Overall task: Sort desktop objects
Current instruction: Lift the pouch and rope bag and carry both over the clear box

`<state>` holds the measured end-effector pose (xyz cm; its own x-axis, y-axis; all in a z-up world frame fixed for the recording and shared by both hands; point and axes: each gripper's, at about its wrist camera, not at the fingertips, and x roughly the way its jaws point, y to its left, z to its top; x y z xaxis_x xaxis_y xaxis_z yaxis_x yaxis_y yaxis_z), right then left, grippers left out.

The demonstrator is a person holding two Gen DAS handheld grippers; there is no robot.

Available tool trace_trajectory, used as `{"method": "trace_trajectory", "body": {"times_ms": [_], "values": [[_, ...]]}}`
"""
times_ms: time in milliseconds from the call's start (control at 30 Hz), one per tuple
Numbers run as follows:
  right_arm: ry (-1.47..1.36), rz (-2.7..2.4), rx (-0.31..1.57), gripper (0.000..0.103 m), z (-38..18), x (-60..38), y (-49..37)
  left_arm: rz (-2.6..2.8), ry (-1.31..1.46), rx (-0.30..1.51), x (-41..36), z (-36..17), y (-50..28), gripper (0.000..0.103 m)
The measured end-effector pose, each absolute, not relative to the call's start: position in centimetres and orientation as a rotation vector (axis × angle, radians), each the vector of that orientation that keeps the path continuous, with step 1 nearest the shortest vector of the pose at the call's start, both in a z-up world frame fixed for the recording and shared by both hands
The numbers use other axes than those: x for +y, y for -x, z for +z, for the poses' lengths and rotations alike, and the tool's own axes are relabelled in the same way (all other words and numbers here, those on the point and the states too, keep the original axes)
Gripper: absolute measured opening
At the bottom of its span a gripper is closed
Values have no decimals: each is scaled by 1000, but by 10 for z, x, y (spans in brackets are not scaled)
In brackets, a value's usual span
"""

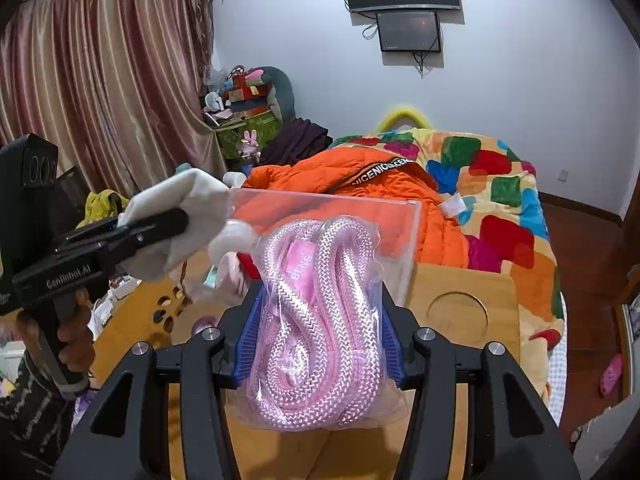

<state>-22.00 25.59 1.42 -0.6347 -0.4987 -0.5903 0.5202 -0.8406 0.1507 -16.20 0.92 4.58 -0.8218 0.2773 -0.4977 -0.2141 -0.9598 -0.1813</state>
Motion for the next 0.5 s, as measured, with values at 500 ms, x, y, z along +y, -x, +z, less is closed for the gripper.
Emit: {"method": "trace_trajectory", "body": {"times_ms": [500], "values": [[-943,-2400,65,47,-9,228,276,2708,871,-123,22,29,221,47]]}}
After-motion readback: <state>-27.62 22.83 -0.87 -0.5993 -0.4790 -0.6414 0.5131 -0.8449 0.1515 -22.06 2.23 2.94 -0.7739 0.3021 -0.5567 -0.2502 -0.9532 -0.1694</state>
